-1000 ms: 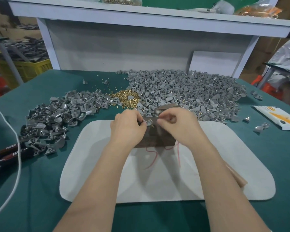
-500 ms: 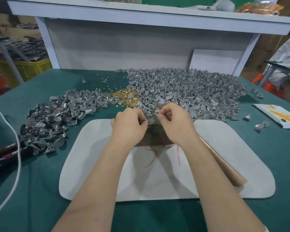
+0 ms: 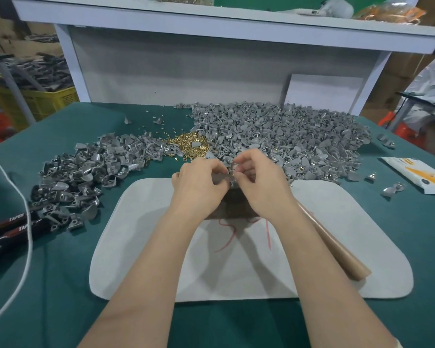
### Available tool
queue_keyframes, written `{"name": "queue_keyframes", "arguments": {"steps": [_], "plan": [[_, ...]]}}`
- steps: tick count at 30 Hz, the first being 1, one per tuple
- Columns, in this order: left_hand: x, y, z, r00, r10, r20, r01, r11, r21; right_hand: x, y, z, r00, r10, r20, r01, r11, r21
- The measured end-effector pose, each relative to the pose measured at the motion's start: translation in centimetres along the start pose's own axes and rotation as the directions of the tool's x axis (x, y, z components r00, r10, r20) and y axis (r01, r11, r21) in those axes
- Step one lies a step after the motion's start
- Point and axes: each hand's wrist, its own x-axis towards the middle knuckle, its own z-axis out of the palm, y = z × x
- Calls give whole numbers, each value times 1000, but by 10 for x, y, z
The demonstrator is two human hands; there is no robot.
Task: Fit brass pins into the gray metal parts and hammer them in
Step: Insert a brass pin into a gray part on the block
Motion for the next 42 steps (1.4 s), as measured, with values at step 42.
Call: {"name": "queue_keyframes", "arguments": {"steps": [42], "plan": [[0,-2,1,999,38,36,-41,997,65,9,-11,-2,970,-104,220,214,797,-564]]}}
